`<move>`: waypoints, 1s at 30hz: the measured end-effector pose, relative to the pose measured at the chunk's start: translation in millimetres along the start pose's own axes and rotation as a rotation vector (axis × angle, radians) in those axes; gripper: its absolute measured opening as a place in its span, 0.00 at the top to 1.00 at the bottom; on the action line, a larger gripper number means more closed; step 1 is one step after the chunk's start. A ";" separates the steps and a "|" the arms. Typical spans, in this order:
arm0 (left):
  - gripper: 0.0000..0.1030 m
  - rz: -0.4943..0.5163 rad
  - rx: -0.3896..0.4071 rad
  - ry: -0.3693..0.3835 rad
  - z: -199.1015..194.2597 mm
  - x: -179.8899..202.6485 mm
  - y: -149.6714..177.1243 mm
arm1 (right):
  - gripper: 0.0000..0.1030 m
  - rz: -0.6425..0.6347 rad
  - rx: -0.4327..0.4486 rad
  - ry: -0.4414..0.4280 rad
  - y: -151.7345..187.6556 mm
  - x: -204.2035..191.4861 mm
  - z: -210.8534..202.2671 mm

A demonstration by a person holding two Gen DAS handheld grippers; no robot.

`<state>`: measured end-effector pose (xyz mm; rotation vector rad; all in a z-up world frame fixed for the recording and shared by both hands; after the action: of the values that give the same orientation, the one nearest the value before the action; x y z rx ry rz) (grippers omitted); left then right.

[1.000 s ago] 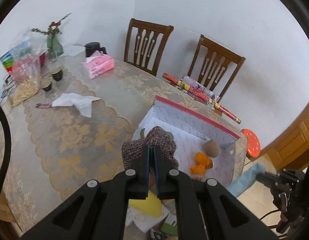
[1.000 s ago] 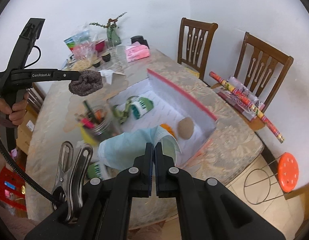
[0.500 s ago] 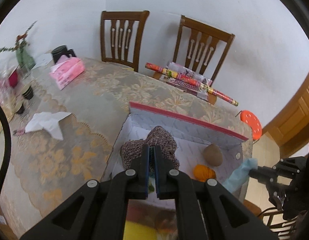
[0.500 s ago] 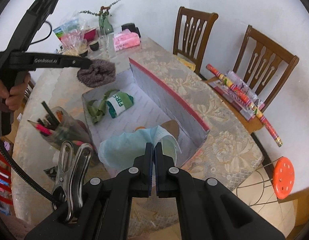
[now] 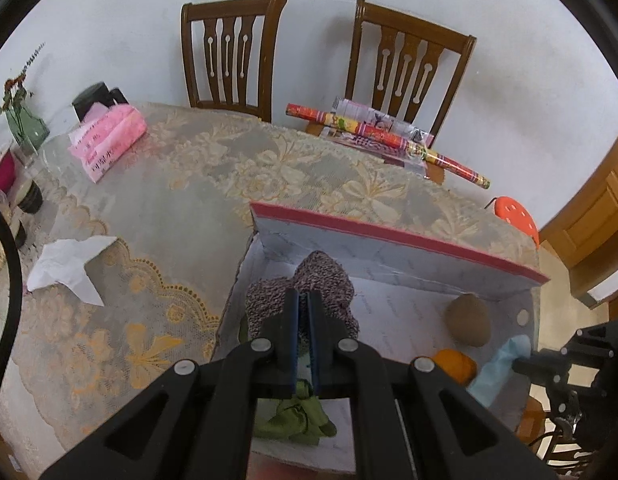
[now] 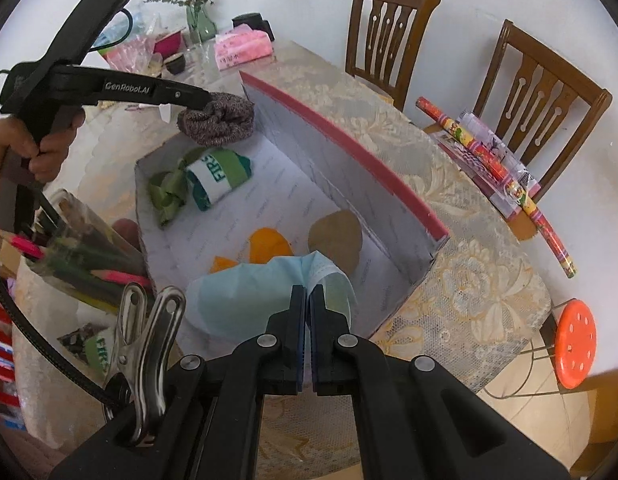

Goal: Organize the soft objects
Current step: 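Carry the knit item and blue cloth with both grippers over the box, then lower the knit item and blue cloth into the box with both grippers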

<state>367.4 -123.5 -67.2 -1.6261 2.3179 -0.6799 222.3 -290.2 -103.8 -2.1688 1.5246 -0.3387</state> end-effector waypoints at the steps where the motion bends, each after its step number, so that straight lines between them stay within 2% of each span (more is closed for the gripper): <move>1: 0.96 -0.005 -0.007 0.002 4.3 -1.4 1.1 | 0.97 0.005 -0.005 0.000 0.7 1.5 2.0; 9: 0.95 0.001 -0.018 -0.014 25.8 -2.3 4.5 | 0.97 0.045 -0.031 0.009 3.9 5.5 12.6; 15: 0.95 0.004 -0.017 -0.002 27.7 -0.1 3.7 | 0.97 0.062 -0.028 0.012 3.3 4.0 13.3; 19: 0.95 -0.007 -0.015 0.002 25.5 0.2 3.8 | 0.92 0.067 -0.023 0.010 3.6 2.3 11.8; 22: 0.89 -0.006 -0.018 -0.004 22.8 1.5 4.1 | 0.88 0.076 -0.015 0.007 3.0 2.0 9.6; 25: 0.82 -0.003 -0.014 -0.017 17.2 2.1 4.6 | 0.79 0.085 0.001 0.008 1.3 2.9 5.9; 28: 0.75 -0.007 -0.009 -0.027 10.3 1.4 6.0 | 0.74 0.102 0.020 0.009 0.4 3.9 1.1; 30: 0.74 -0.013 -0.007 -0.036 5.1 -0.3 7.2 | 0.69 0.111 0.031 0.013 -0.2 5.2 -1.1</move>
<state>363.8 -122.4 -75.2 -1.6444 2.2889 -0.6415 223.7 -295.3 -103.1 -2.0524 1.6289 -0.3373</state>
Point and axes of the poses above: each gripper's, at about its wrist camera, not at the fingertips, and z roughly the way its jaws point, x to its right, y to its underside, the point moved 7 cm from there along z, roughly the way its jaws point, and after that the axes turned 2 degrees about y, right-handed, at the moved point
